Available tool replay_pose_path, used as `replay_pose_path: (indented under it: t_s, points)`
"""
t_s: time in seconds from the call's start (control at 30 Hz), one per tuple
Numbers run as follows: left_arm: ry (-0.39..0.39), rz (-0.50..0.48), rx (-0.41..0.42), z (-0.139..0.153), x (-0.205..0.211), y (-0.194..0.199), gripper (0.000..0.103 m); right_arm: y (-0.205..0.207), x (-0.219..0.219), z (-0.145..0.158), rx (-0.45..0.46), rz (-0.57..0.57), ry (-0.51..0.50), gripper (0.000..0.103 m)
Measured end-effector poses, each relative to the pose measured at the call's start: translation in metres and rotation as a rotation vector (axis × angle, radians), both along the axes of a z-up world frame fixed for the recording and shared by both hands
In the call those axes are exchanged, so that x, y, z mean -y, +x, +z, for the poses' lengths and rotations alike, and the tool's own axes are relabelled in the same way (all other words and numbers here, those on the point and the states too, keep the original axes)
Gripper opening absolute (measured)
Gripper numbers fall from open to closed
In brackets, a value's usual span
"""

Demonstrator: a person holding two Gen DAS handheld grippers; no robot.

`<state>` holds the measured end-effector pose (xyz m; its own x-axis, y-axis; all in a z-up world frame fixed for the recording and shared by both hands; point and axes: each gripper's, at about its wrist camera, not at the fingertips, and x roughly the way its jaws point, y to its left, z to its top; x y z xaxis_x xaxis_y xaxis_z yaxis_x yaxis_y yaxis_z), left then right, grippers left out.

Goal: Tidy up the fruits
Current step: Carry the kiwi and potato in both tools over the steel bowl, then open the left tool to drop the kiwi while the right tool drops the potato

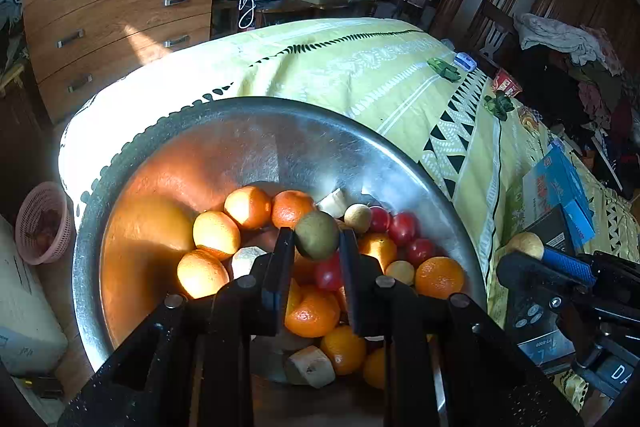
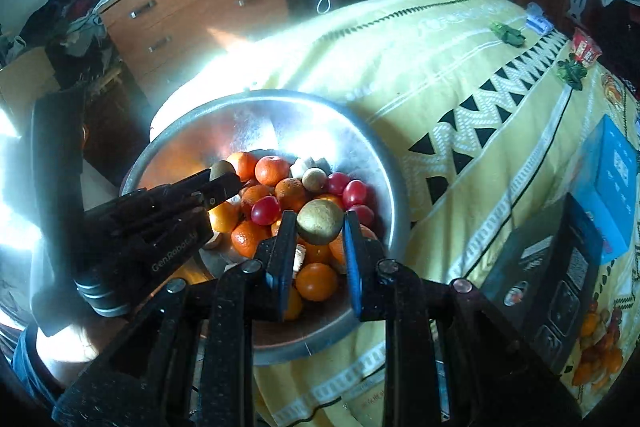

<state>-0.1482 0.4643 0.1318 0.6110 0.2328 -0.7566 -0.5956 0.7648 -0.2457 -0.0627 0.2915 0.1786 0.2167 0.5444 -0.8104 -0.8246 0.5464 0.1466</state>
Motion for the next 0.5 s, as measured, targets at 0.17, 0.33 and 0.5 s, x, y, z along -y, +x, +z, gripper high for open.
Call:
replay_pose_path:
  t_s: [0.17, 0.33, 0.5]
  points:
    - [0.002, -0.011, -0.005, 0.000, -0.002, 0.002, 0.022, -0.002, -0.016, -0.010, -0.029, 0.018, -0.034, 0.023]
    - [0.009, -0.007, 0.000, 0.008, -0.008, 0.003, 0.022, -0.004, -0.028, -0.011, -0.027, 0.028, -0.045, 0.023]
    - [0.005, 0.006, -0.007, 0.006, -0.015, 0.002, 0.022, -0.003, -0.035, -0.012, -0.024, 0.026, -0.049, 0.023]
